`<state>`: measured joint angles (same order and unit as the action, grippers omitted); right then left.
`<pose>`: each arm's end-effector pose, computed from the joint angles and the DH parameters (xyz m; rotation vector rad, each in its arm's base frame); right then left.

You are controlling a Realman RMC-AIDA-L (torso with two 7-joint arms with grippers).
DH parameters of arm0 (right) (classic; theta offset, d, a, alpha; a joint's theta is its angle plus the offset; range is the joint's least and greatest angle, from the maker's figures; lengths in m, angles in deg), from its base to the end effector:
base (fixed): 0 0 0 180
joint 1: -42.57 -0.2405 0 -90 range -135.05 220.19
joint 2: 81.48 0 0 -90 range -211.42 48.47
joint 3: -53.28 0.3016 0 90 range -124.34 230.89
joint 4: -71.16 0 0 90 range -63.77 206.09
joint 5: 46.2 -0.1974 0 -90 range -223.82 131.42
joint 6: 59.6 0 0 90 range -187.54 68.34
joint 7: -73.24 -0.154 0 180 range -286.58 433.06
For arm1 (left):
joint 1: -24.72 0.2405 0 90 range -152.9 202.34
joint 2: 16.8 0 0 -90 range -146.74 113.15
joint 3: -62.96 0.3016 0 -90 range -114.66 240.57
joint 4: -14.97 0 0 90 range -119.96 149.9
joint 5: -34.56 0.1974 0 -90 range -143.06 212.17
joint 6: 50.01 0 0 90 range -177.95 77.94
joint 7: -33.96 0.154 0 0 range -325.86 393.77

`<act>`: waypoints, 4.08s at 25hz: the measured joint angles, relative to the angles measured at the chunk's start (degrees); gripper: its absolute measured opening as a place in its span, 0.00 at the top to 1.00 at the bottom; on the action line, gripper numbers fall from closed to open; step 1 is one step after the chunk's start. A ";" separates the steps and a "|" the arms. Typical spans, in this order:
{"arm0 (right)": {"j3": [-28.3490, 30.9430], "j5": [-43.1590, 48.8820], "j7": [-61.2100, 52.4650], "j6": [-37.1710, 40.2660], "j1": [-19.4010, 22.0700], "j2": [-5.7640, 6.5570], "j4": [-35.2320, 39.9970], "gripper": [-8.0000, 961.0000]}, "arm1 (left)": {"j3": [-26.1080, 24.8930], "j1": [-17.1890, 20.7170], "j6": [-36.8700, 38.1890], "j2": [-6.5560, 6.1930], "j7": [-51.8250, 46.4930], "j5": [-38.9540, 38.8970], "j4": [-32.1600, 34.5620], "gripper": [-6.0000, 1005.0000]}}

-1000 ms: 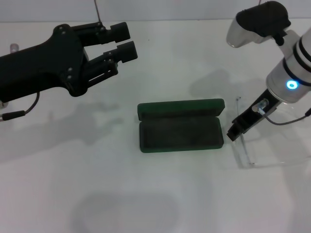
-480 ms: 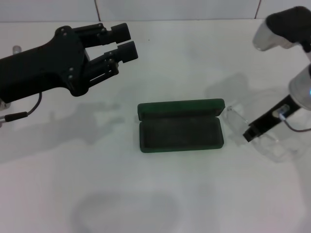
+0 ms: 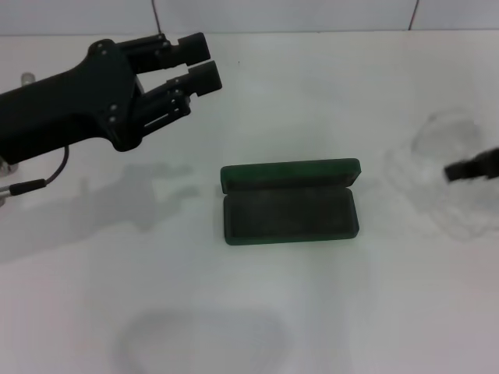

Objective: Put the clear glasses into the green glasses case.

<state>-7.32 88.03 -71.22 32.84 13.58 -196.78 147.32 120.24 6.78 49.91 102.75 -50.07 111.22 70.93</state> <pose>0.2568 0.3631 0.0316 -2.4932 1.2680 -0.0327 -0.2210 0.2980 0.0267 -2.5885 -0.2914 -1.3288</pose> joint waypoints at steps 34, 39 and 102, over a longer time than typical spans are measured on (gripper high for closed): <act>-21.27 -59.78 73.70 4.06 7.08 -0.87 -23.36 0.86 | 20.69 -9.28 2.99 0.39 1.79 -23.63 -13.73 0.84; -23.09 -62.42 74.01 4.53 7.06 -0.88 -22.14 0.86 | 21.00 -10.45 2.16 0.37 1.92 -22.71 -16.72 0.90; -22.72 -67.09 77.41 5.43 7.54 -0.55 -23.61 0.86 | 18.80 -9.96 5.81 -1.25 1.90 -12.26 -16.24 0.94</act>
<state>-30.04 20.94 6.18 38.27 21.12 -197.33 123.72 139.05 -3.18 55.73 101.49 -48.17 98.96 54.69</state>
